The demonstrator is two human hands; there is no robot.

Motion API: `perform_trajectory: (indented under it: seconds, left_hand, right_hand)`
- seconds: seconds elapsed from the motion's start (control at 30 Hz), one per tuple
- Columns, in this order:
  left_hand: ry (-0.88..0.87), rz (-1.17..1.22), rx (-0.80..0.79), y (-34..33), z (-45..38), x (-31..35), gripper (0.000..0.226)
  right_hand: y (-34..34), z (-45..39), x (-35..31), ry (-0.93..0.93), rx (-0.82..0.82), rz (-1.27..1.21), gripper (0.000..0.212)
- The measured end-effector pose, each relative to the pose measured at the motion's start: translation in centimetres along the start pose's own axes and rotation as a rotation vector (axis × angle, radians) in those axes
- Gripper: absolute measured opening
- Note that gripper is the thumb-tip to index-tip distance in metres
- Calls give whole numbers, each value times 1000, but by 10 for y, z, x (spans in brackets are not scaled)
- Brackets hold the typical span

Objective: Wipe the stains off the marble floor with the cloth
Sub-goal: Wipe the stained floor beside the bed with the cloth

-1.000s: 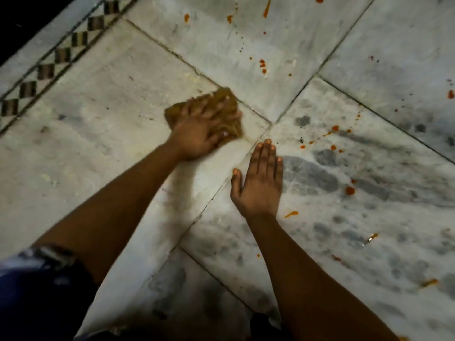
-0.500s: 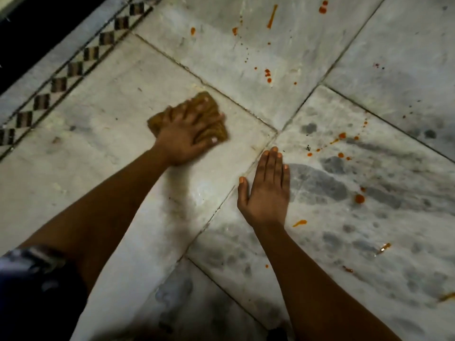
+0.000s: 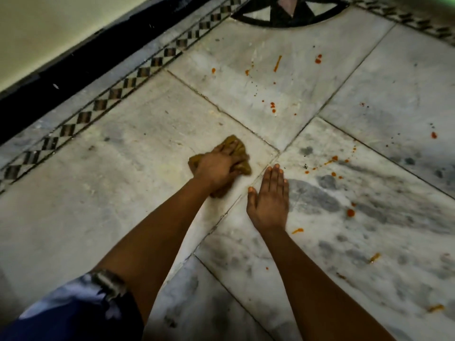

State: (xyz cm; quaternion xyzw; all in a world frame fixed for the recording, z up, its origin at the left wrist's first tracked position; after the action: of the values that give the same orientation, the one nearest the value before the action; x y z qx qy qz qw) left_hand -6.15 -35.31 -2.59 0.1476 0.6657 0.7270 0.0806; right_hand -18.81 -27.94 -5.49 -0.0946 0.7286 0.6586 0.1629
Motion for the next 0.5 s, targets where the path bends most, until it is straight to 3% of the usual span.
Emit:
perform_trajectory:
  seconds: [0.13, 0.23, 0.33, 0.5]
  left_hand:
    - [65, -17, -69, 19, 10, -3, 46]
    - [119, 132, -72, 42, 4, -2, 50]
    - [81, 191, 25, 76, -17, 18, 50]
    - [11, 130, 95, 124, -61, 45, 48]
  right_hand:
    - [24, -7, 3, 44, -109, -109, 77]
    - [57, -17, 10, 90, -13, -148, 75]
    - [86, -34, 26, 98, 113, -170, 81]
    - [109, -60, 45, 128, 121, -126, 88]
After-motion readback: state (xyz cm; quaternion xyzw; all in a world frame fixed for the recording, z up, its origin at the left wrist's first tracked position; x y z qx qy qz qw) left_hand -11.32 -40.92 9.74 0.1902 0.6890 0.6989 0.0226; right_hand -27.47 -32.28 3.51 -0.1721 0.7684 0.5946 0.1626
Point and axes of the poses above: each hand's wrist, its own z-axis away from the middle knuckle, its own y-axis out of the back of the hand, x = y × z, the point moved 5 cm from there along -z, towards the middle knuckle, and after that the axes turned 11 degrees about x, right-handed, at the moved point
